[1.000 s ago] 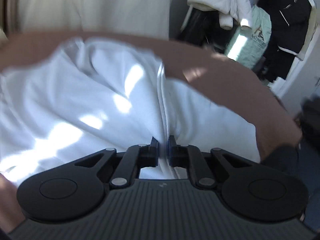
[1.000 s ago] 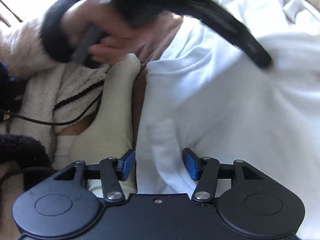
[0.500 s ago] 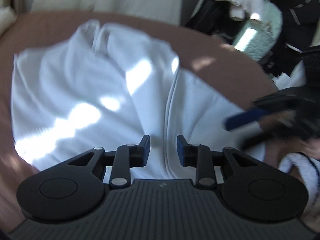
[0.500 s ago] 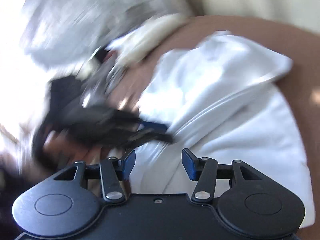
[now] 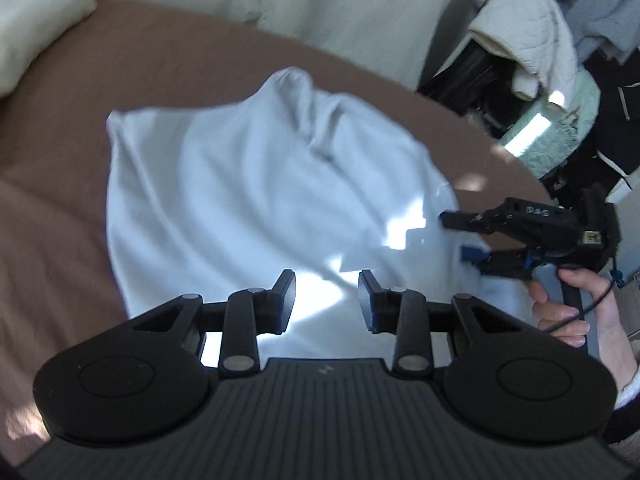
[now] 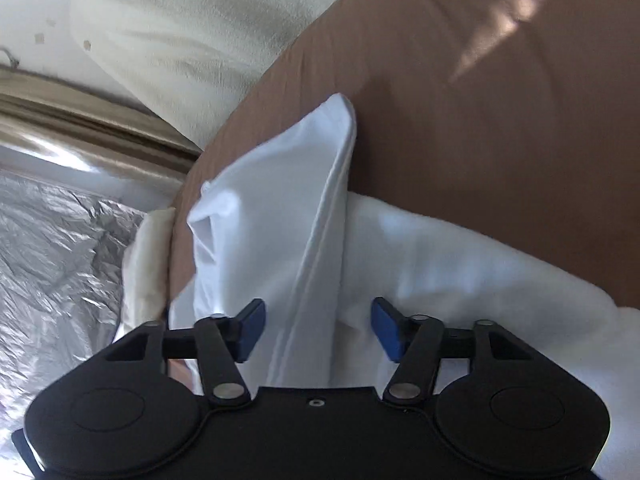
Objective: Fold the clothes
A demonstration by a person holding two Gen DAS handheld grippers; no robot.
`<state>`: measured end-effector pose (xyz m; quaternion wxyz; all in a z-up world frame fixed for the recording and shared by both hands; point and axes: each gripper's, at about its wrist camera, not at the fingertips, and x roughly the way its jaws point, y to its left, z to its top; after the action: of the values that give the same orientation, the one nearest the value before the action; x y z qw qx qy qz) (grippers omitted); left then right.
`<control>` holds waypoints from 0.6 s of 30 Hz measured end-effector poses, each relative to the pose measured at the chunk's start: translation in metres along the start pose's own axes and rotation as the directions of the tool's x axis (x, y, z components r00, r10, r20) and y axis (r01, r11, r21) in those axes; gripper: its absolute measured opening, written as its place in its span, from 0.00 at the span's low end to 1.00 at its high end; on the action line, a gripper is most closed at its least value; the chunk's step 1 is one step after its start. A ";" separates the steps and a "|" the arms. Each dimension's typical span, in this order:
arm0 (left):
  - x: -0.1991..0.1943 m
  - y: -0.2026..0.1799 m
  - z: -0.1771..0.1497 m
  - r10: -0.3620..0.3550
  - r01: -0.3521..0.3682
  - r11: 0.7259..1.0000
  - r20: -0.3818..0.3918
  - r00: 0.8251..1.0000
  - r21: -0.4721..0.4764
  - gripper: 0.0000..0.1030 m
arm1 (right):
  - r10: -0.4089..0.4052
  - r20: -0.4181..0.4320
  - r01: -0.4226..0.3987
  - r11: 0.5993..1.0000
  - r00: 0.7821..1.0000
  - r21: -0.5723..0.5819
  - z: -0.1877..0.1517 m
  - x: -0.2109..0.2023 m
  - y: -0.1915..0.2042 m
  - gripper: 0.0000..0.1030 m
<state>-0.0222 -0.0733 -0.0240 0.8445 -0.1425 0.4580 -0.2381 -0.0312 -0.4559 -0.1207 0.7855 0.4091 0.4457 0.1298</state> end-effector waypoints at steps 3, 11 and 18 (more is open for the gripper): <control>0.010 0.007 0.012 -0.088 0.089 0.994 0.018 0.996 -0.059 0.32 | -0.014 0.032 0.020 0.982 0.999 -0.186 -0.001 0.007 0.018 0.24; -0.013 0.021 0.039 -0.144 0.162 0.984 0.197 0.970 -0.075 0.32 | 0.211 0.102 -0.094 0.751 0.972 -0.654 -0.030 -0.026 0.108 0.07; -0.024 0.024 0.038 -0.227 0.249 0.966 0.240 0.944 -0.064 0.32 | 0.188 -0.051 -0.148 0.546 0.981 -0.825 -0.101 -0.002 0.130 0.07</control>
<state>0.0049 -0.0397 0.0020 0.8495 -0.2630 0.3467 -0.2983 -0.0928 -0.3221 -0.0477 0.8786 0.0383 0.2753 0.3883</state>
